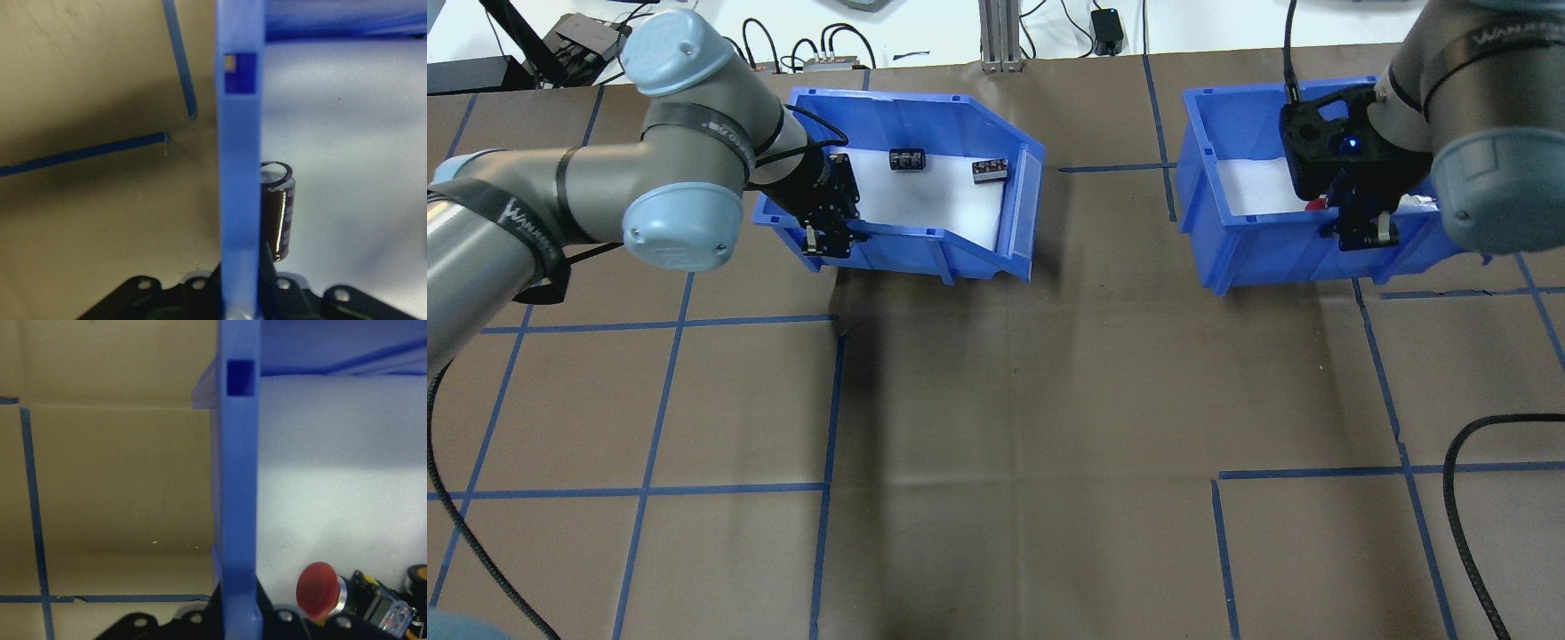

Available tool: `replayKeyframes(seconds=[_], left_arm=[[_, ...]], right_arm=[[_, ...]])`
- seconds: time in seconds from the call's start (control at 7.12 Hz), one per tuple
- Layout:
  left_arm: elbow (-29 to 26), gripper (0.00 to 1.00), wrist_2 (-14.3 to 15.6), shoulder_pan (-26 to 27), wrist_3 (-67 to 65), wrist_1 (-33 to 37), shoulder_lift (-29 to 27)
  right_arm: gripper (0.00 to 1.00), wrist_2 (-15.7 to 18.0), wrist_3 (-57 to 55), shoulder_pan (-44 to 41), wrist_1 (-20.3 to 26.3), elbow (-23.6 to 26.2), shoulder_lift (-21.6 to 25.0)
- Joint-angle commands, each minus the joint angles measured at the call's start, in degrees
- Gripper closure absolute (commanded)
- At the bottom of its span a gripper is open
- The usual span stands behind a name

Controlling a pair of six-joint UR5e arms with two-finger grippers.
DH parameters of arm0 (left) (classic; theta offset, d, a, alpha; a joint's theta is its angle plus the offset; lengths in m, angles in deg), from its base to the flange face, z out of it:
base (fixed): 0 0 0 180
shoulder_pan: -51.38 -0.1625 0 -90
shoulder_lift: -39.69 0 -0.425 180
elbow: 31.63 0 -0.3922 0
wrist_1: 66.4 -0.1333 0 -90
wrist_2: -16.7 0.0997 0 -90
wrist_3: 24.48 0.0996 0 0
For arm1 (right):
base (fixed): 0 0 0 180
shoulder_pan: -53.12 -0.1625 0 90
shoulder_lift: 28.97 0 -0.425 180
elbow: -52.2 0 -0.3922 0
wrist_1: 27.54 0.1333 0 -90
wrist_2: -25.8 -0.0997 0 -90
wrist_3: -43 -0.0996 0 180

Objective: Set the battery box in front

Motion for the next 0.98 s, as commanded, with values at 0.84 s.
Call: replayKeyframes(seconds=[0.84], left_arm=[[-8.76, 0.99, 0.48, 12.67, -20.14, -5.67, -9.96]], right_arm=[[1.0, 0.05, 0.53, 2.16, -7.79, 16.87, 11.94]])
